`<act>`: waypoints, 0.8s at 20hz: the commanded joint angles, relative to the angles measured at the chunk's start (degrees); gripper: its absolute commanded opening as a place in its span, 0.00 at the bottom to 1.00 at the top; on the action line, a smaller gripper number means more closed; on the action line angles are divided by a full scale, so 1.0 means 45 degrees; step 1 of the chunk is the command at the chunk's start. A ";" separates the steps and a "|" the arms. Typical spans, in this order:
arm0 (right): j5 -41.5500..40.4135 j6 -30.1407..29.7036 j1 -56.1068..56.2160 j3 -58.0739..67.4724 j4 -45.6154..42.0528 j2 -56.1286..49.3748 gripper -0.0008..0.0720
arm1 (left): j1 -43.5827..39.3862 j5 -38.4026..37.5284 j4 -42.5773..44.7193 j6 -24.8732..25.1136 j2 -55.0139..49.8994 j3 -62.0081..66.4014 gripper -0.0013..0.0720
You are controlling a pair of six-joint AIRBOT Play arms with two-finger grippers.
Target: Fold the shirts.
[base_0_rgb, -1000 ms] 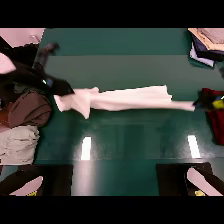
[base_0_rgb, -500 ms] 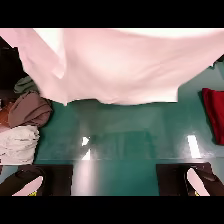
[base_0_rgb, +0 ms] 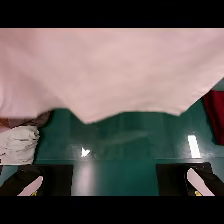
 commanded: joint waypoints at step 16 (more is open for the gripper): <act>-0.2171 0.0816 0.2259 -0.5984 -0.0680 -0.8000 0.31 | 0.0058 -0.1530 0.1341 -0.0767 -1.0278 -0.4658 0.87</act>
